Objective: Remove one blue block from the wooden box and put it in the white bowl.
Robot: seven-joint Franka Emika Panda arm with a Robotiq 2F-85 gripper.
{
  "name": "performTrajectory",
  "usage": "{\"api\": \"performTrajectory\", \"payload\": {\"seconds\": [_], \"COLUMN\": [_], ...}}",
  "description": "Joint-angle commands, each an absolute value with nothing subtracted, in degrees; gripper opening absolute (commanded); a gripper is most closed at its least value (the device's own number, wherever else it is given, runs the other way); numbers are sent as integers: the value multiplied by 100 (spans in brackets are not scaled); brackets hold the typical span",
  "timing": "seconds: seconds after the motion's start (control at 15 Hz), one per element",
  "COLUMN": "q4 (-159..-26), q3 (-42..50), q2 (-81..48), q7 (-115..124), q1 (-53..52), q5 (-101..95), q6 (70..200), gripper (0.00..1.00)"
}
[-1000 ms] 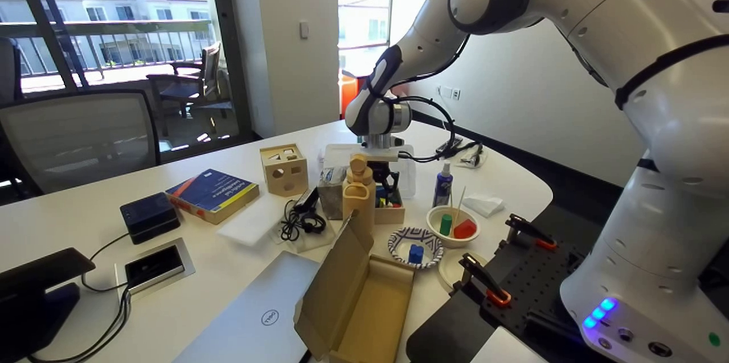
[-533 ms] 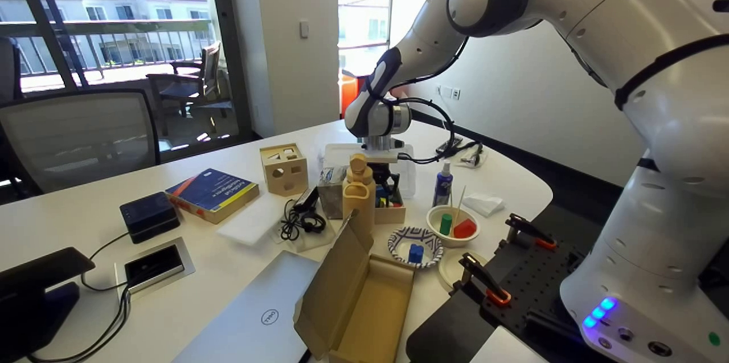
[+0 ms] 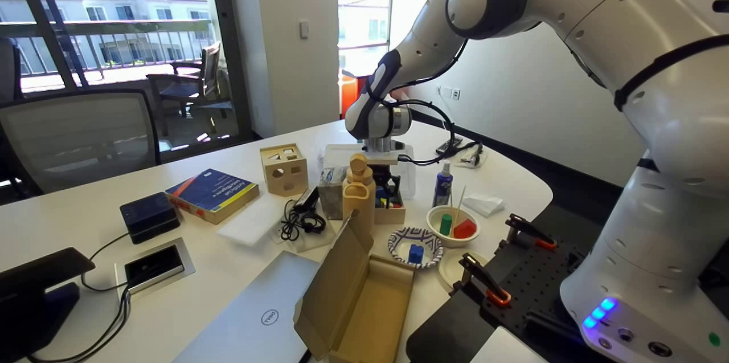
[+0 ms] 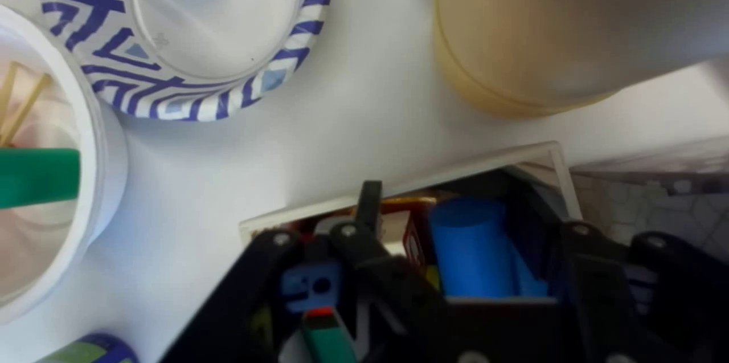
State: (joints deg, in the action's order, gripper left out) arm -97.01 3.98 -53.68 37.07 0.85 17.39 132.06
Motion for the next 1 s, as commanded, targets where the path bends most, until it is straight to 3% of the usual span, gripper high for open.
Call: {"api": "performTrajectory", "payload": {"seconds": [0.0,0.2,0.4,0.6,0.73,0.93], "q4": [-9566,-9560,-9531,-9506,-9482,-9396], "q3": [496,516,550,590,643,701], "q2": [-5485,-5450,-5439,-5438,-5440,-5506], "q7": [3939,3952,3983,4031,4046,4060], "q1": [7,11,17,26,8,3], "q5": [1776,1766,1738,1703,1658,1621], "q6": [13037,13013,12963,12942,12939,12938], "gripper": [34,38,55,87,99,100]}}
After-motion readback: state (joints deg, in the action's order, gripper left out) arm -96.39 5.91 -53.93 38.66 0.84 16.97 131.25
